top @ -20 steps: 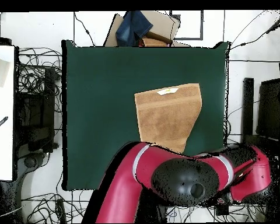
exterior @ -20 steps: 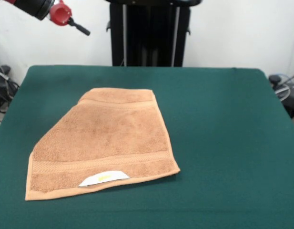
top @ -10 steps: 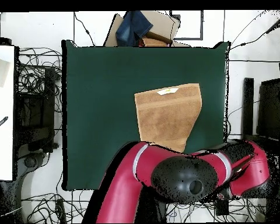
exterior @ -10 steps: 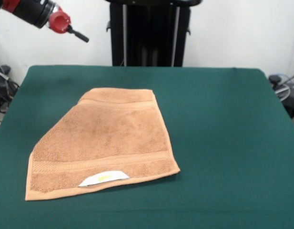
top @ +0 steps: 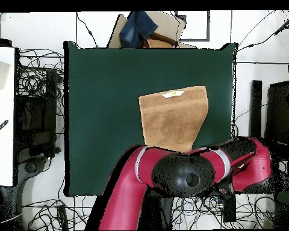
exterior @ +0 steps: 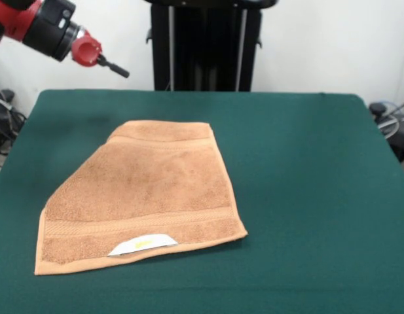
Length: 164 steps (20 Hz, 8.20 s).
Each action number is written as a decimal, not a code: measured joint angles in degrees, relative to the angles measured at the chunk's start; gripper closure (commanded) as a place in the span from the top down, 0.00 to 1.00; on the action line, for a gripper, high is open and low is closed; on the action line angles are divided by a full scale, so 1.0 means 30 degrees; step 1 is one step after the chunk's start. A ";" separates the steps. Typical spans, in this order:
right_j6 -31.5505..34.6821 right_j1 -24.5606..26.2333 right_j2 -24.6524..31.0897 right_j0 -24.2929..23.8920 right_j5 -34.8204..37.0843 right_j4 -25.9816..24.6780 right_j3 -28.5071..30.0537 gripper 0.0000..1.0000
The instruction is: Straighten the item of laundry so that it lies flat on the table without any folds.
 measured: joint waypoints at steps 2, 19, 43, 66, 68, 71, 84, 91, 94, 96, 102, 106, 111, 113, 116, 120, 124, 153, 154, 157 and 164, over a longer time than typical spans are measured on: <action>0.0000 0.0483 -0.0477 0.0008 -0.0525 0.0721 -0.0310 0.00; 0.0035 0.4180 -0.5384 0.0032 -0.3169 0.6131 -0.1222 0.00; 0.0094 0.7483 -1.2026 -0.2038 -0.6818 1.1920 -0.2815 0.00; 0.0098 0.5291 -1.1228 -0.0957 -0.6862 1.2248 -0.3884 0.00; 0.0098 0.5052 -1.0748 -0.0583 -0.6830 1.2240 -0.3779 0.00; 0.0098 0.4868 -1.0179 -0.0179 -0.6830 1.2208 -0.3613 0.00; 0.0087 0.5638 -0.7440 -0.0425 -0.5964 1.1735 -0.3519 0.00; -0.0272 0.6576 -0.7115 -0.0608 -0.2435 1.0816 -0.3474 0.00; -0.0508 0.6392 -0.7078 -0.0157 -0.1518 1.0547 -0.3075 0.00; -0.0617 0.6200 -0.7077 0.0271 -0.1094 1.0358 -0.2715 0.00; -0.0742 0.5769 -0.7071 0.1411 0.0687 0.9864 -0.1731 0.00; -0.0742 0.5528 -0.7032 0.1703 0.1499 0.9611 -0.1418 0.00; -0.0742 0.5299 -0.6770 0.1533 0.1742 0.9442 -0.1429 0.00; -0.0742 0.5099 -0.6262 0.1228 0.1628 0.9367 -0.1482 0.00; -0.0746 0.4873 -0.5550 0.0724 0.1169 0.9217 -0.1651 0.00; -0.0746 0.4585 -0.4517 -0.0029 0.0577 0.9075 -0.1864 0.00; -0.0746 0.4446 -0.3943 -0.0386 0.0318 0.8861 -0.2022 0.00; -0.0746 0.3644 -0.2701 0.1202 0.1509 0.7021 -0.1659 0.00; -0.0746 0.3611 -0.2624 0.1203 0.1511 0.6958 -0.1659 0.00; -0.0746 0.3536 -0.2389 0.1201 0.1503 0.6815 -0.1656 0.00; -0.0746 0.3266 -0.1805 0.1203 0.1511 0.6590 -0.1534 0.00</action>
